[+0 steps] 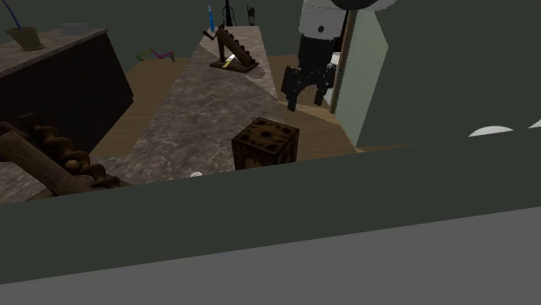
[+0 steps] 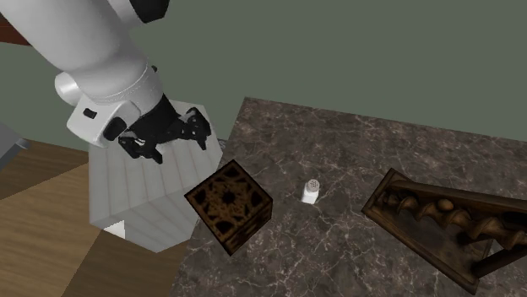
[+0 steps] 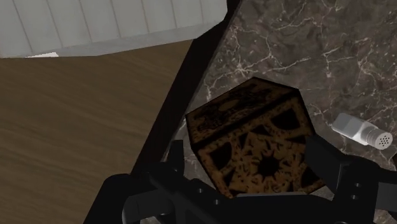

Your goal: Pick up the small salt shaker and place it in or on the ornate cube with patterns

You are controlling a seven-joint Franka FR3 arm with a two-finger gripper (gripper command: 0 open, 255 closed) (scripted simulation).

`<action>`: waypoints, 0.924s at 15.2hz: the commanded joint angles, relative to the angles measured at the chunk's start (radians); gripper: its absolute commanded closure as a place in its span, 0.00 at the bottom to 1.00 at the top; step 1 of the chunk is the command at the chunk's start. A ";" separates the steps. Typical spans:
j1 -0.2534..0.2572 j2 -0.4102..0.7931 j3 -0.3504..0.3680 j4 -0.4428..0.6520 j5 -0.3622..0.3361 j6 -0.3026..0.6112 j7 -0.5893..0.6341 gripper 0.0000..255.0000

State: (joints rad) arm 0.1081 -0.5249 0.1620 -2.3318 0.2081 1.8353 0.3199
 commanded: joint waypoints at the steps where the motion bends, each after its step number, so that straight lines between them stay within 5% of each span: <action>1: 0.011 0.062 0.035 0.024 0.009 0.041 0.033 0.00; 14: 0.073 0.510 0.213 0.302 -0.070 0.204 0.266 0.00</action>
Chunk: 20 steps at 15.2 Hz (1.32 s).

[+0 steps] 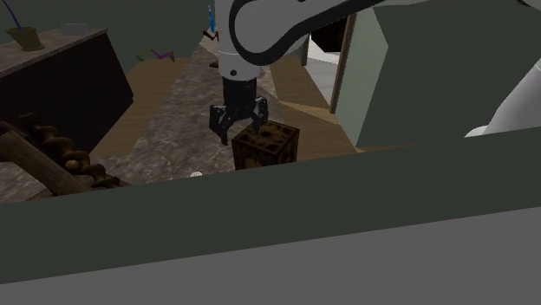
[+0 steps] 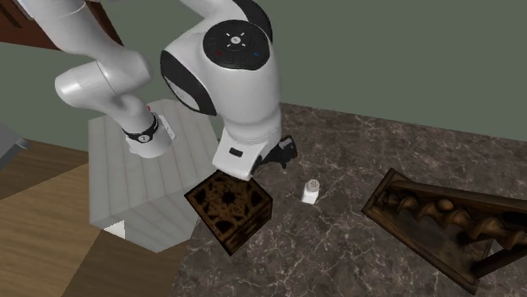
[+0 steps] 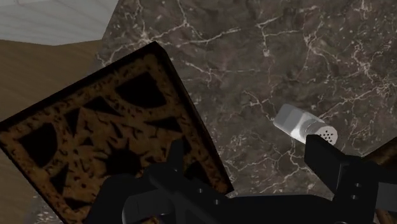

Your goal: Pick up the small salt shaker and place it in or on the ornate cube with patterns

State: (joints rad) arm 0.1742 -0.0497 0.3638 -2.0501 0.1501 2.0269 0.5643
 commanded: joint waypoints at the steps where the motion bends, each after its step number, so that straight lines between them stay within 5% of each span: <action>1: 0.015 0.073 0.020 0.050 -0.027 0.018 0.041 0.00; 10: 0.130 0.425 0.047 0.377 -0.177 0.012 0.204 0.00; 20: 0.142 0.464 0.040 0.329 -0.193 0.098 0.213 0.00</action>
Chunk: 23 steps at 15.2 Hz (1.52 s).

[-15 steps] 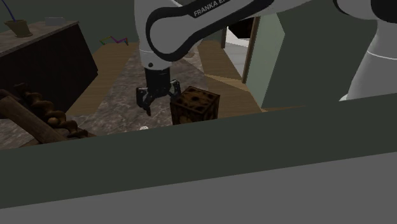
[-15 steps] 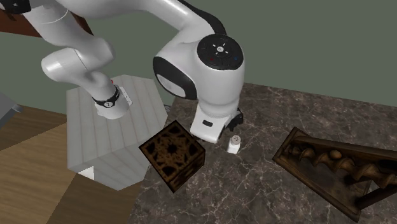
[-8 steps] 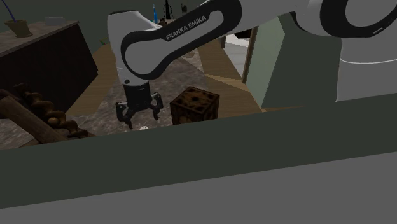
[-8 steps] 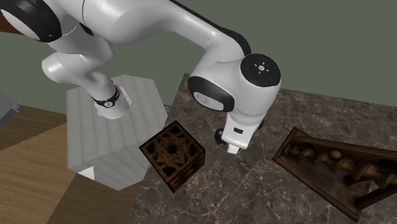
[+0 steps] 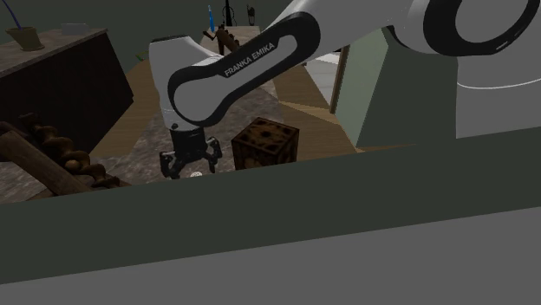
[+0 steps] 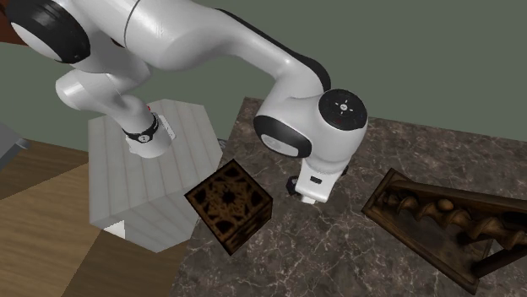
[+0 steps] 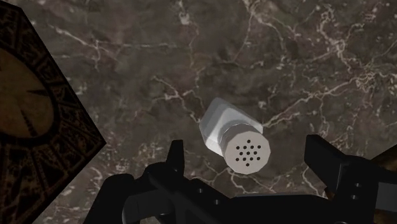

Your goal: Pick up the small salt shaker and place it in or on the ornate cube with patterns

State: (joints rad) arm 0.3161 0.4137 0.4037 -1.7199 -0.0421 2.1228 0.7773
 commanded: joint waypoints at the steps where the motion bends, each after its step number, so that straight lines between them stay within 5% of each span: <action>1: 0.000 0.001 0.000 -0.001 -0.001 0.003 0.001 0.00; 5: 0.000 0.001 0.000 -0.001 0.000 0.002 0.000 0.00; 6: 0.000 0.001 0.000 -0.001 0.000 0.002 0.000 1.00; 15: 0.000 0.001 0.000 -0.001 -0.001 0.003 0.001 1.00; 23: -0.004 -0.039 0.008 0.054 0.015 -0.089 -0.001 1.00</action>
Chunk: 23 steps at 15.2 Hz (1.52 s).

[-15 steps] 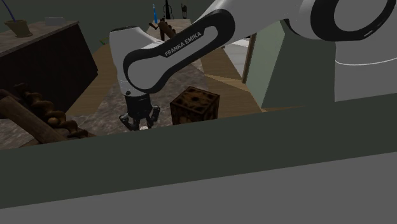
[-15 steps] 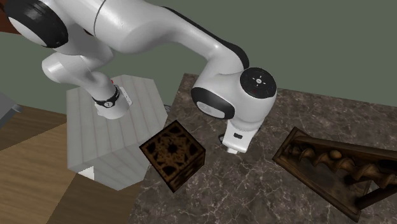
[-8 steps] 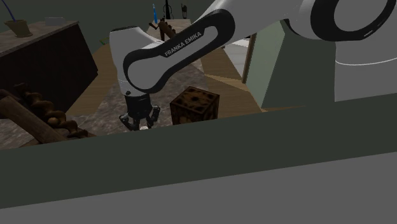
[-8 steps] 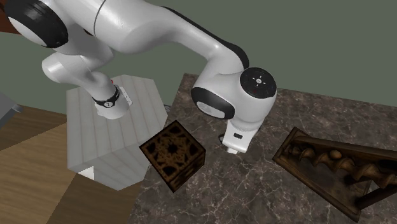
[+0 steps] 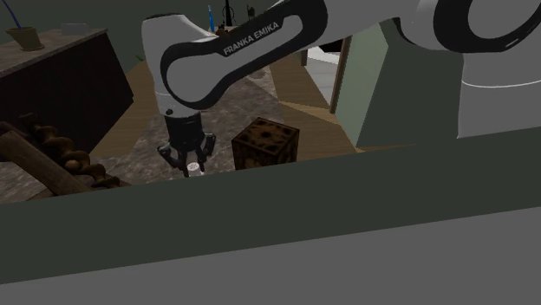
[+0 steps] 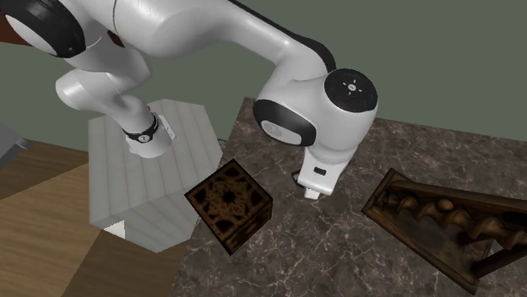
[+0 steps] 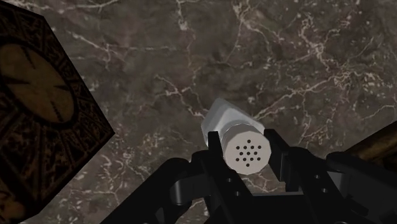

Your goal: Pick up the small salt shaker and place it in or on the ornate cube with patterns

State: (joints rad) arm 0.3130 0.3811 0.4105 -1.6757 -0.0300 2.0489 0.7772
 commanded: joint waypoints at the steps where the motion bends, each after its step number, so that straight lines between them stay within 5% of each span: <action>1: -0.002 -0.010 0.002 0.017 0.004 -0.027 -0.001 1.00; 23: 0.006 -0.045 0.013 0.267 0.016 -0.308 0.013 1.00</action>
State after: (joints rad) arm 0.3173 0.3335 0.4231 -1.4255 -0.0131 1.7555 0.7884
